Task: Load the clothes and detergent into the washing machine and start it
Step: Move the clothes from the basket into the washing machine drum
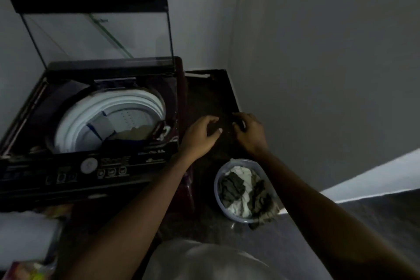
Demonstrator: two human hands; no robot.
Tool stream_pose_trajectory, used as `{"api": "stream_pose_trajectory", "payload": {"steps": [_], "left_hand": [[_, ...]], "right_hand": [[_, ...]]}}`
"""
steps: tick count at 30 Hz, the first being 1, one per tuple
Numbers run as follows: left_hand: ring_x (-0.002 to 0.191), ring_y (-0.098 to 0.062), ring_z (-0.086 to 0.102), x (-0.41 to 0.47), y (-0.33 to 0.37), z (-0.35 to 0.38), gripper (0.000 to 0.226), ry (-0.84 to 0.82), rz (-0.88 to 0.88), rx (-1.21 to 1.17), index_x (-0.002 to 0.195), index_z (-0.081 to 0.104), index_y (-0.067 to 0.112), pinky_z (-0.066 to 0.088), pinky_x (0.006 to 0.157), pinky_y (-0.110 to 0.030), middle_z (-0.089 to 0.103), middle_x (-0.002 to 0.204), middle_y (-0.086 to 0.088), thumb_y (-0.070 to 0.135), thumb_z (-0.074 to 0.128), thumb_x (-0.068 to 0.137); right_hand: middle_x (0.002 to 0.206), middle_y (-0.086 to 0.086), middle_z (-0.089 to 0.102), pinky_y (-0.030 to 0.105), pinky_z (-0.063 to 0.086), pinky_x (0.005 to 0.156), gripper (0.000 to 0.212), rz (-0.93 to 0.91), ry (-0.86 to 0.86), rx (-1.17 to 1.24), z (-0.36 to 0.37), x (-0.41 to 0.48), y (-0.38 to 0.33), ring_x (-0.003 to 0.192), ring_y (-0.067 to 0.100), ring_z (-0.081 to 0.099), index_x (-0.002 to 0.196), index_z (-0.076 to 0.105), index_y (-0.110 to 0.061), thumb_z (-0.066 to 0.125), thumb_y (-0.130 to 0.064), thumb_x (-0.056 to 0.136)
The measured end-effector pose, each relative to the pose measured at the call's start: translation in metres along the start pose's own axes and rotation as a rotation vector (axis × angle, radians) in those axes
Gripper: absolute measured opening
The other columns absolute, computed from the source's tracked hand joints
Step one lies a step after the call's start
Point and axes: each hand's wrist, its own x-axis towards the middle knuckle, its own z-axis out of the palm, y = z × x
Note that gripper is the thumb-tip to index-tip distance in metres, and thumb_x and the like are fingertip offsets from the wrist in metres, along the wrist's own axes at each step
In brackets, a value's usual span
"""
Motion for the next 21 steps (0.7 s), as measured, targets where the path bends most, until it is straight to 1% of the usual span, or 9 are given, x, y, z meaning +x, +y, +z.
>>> {"api": "stream_pose_trajectory", "payload": {"steps": [3,5,7,9,14,18,19,21], "left_hand": [[0.122,-0.011,0.054,-0.012,0.014,0.022,0.039,-0.027,-0.017,0.016,0.13,0.058,0.018,0.046,0.099,-0.029,0.059,0.131,0.003,0.03,0.063,0.094],[0.123,-0.013,0.054,-0.017,0.019,0.033,0.04,-0.038,-0.023,0.043,0.131,0.057,0.017,0.046,0.1,-0.03,0.058,0.132,0.002,0.03,0.063,0.094],[0.123,-0.014,0.054,-0.019,0.022,0.044,0.04,-0.057,-0.025,0.062,0.132,0.057,0.017,0.046,0.1,-0.031,0.058,0.133,0.001,0.029,0.063,0.094],[0.123,-0.015,0.054,-0.019,0.022,0.054,0.04,-0.068,-0.019,0.069,0.132,0.057,0.017,0.047,0.099,-0.032,0.058,0.133,0.001,0.029,0.063,0.094],[0.124,-0.016,0.054,-0.016,0.006,0.08,0.041,-0.145,-0.04,0.083,0.132,0.056,0.016,0.046,0.099,-0.031,0.058,0.133,0.0,0.029,0.062,0.094],[0.123,-0.017,0.054,-0.016,-0.01,0.092,0.04,-0.215,-0.058,0.107,0.132,0.056,0.017,0.043,0.094,-0.026,0.057,0.134,0.0,0.029,0.062,0.094],[0.123,-0.017,0.053,-0.016,-0.013,0.095,0.04,-0.235,-0.063,0.115,0.132,0.056,0.017,0.042,0.092,-0.024,0.057,0.134,0.0,0.029,0.062,0.094],[0.123,-0.018,0.053,-0.014,-0.018,0.1,0.04,-0.26,-0.075,0.126,0.132,0.055,0.016,0.039,0.089,-0.021,0.056,0.134,-0.001,0.028,0.062,0.095]], "right_hand": [[0.125,0.008,0.057,0.022,0.04,0.085,0.035,0.03,-0.004,0.025,-0.017,-0.016,0.019,0.11,0.024,0.057,0.129,0.058,-0.017,0.055,-0.018,0.094],[0.127,0.008,0.057,0.025,0.044,0.085,0.035,0.037,-0.007,0.049,-0.023,-0.025,0.028,0.109,0.025,0.058,0.129,0.058,-0.017,0.055,-0.018,0.094],[0.129,0.008,0.057,0.031,0.047,0.089,0.035,0.053,-0.007,0.067,-0.027,-0.033,0.036,0.11,0.025,0.058,0.129,0.058,-0.015,0.054,-0.018,0.094],[0.128,0.009,0.057,0.033,0.047,0.092,0.034,0.067,0.003,0.069,-0.027,-0.039,0.044,0.112,0.025,0.058,0.128,0.059,-0.014,0.054,-0.018,0.094],[0.122,0.007,0.059,0.021,0.04,0.085,0.03,0.121,0.023,0.024,-0.017,-0.049,0.071,0.108,0.023,0.058,0.124,0.061,-0.016,0.055,-0.018,0.095],[0.122,0.007,0.059,0.012,0.032,0.078,0.03,0.173,0.014,0.003,-0.013,-0.054,0.088,0.106,0.021,0.058,0.124,0.062,-0.015,0.056,-0.018,0.095],[0.122,0.007,0.059,0.011,0.032,0.077,0.03,0.175,0.014,0.005,-0.012,-0.054,0.092,0.105,0.02,0.058,0.123,0.062,-0.015,0.056,-0.018,0.094],[0.121,0.006,0.059,0.014,0.034,0.081,0.029,0.178,0.0,0.001,-0.011,-0.055,0.1,0.108,0.02,0.057,0.123,0.062,-0.015,0.056,-0.019,0.094]]}}
